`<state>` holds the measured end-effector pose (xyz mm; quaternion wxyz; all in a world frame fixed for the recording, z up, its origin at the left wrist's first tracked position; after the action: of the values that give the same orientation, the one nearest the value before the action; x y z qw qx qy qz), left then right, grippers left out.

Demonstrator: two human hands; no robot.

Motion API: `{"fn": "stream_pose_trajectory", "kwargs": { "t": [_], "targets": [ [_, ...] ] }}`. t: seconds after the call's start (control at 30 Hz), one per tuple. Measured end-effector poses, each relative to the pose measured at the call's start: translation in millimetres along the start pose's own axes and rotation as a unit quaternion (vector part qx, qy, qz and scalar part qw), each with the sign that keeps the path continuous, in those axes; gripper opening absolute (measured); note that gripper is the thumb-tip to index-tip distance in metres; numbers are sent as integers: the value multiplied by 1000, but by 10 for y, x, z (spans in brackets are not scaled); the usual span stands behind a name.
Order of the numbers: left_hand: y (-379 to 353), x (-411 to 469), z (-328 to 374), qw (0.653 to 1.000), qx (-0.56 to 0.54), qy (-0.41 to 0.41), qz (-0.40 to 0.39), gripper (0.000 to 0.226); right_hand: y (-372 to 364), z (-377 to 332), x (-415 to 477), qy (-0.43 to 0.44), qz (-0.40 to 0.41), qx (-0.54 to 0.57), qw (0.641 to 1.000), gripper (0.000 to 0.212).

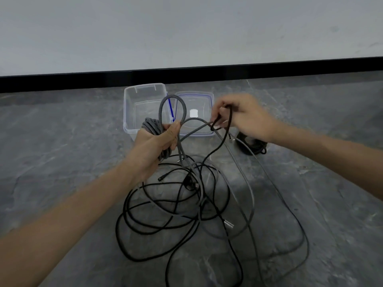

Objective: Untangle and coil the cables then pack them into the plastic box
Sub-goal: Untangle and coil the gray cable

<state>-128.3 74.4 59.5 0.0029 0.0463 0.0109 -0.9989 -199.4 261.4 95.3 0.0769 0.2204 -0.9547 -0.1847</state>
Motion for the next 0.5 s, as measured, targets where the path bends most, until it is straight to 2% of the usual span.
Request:
{"fn": "stream_pose_trajectory", "kwargs": {
  "t": [0.13,0.17,0.23,0.3,0.4,0.5],
  "targets": [
    [24,-9,-47,999,28,7,24,35,178,-230,1,-67,90,211,971,23],
    [28,-10,-63,999,39,7,26,36,220,-272,4,-92,103,293,946,19],
    [34,-5,-84,998,50,6,30,36,257,-319,8,-147,119,462,866,15],
    [59,4,-95,997,62,8,38,34,294,-339,19,-165,135,542,813,21],
    [80,5,-95,996,78,2,36,30,402,-374,51,-142,158,567,796,23],
    [102,-7,-87,998,55,5,38,26,521,-413,70,-111,171,550,810,18]
  ]
}}
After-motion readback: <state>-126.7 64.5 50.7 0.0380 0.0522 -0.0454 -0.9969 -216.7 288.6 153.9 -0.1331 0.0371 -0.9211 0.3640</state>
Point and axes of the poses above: each hand's wrist, its own x-axis towards the middle knuckle, its own y-axis out of the back of the hand, z = x × y, the point moved 5 cm from there along x, towards the middle knuckle, and after that the axes turned 8 degrees about x, right-handed, at the moved point
